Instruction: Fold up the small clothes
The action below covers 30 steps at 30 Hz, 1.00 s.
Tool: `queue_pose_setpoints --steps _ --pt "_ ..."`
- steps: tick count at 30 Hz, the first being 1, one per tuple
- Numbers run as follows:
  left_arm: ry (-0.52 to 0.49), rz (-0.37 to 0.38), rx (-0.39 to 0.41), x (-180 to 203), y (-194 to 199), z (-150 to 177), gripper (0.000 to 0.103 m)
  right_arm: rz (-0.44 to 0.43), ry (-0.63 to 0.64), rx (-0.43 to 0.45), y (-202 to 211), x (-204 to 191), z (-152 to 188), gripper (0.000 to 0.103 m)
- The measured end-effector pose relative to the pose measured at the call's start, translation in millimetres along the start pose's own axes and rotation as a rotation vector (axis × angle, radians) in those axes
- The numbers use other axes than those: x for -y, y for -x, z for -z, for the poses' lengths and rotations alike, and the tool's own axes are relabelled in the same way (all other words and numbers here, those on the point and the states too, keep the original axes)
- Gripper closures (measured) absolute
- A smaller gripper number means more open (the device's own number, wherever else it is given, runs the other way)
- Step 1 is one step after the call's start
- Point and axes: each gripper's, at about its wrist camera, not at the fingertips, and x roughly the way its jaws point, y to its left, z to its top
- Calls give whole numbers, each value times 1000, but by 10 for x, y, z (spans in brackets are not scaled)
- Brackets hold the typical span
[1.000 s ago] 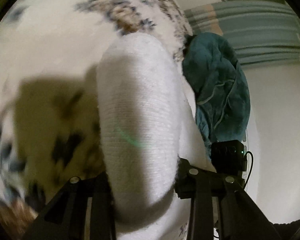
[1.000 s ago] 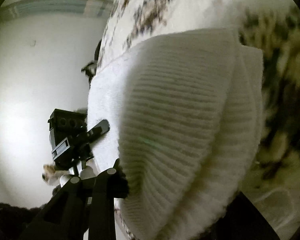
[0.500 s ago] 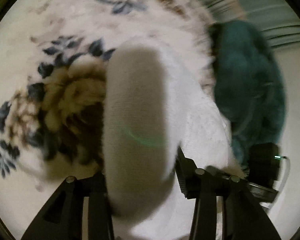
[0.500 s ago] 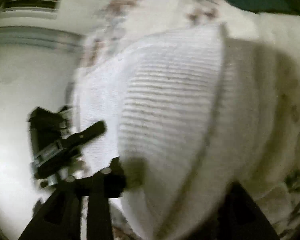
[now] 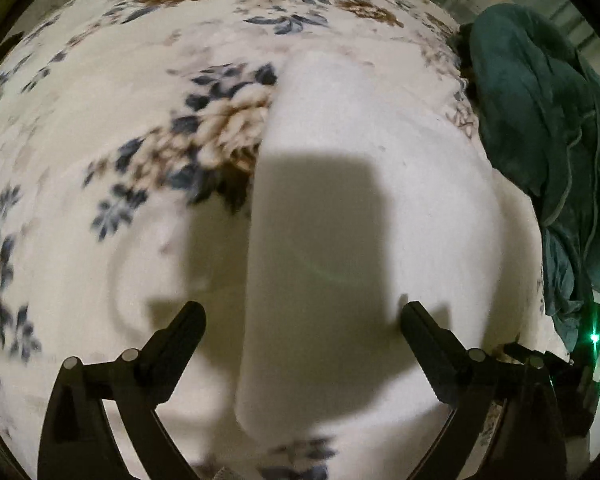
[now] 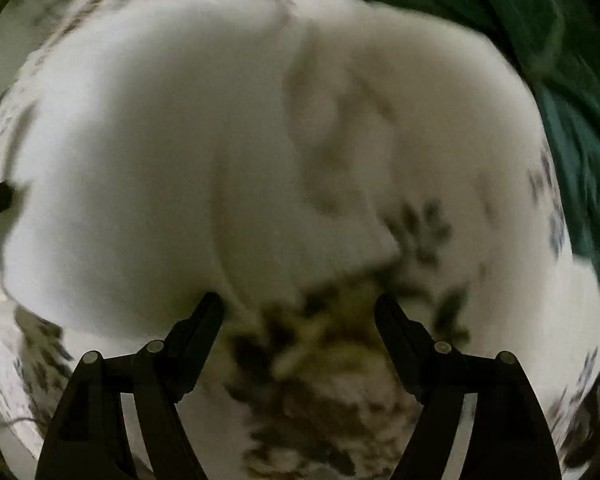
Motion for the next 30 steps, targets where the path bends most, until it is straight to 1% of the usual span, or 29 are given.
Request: queue_pose_setpoints --steps 1,2,4,7,8,9,10,11,12,14,15,19,23,24,27,30 --pt "1 -13 14 30 58 31 3 16 -9 12 65 33 34 23" --pt "-1 -29 30 82 107 45 3 34 -18 37 186 59 70 17" --pt "-19 -66 75 198 311 133 1 79 -29 93 457 69 130 0" --pt "-56 -118 115 383 611 228 1 146 -22 191 946 22 244 0" --pt "-76 -148 128 458 755 276 1 157 -18 214 1102 7 289 0" --pt "-85 -158 134 499 845 310 1 166 -14 233 1226 -72 275 0" --pt "-96 -158 142 560 1007 368 1 169 -16 250 1349 -234 236 0" --pt "-103 -167 156 619 1194 434 1 168 -20 263 1476 -296 250 0" --pt "-107 -172 166 663 1286 448 1 173 -26 286 1694 -301 334 0" --pt "-123 -180 189 779 1617 549 1 178 -31 322 2054 -463 519 0" --pt "-128 -187 202 832 1786 607 1 181 -35 341 2243 -484 589 0" --pt "-147 -186 250 1045 2558 897 1 186 -37 411 3131 -632 942 0" --pt "-148 -170 295 1228 3296 1187 1 197 -32 498 4037 -713 1392 0" --pt "-147 -165 302 1259 3393 1229 1 194 -33 515 4238 -726 1504 0" --pt "-158 -158 343 1402 3906 1438 1 203 -26 579 4869 -785 1896 0" --pt "-162 -153 378 1520 4374 1646 1 201 -31 622 5370 -803 2238 0"
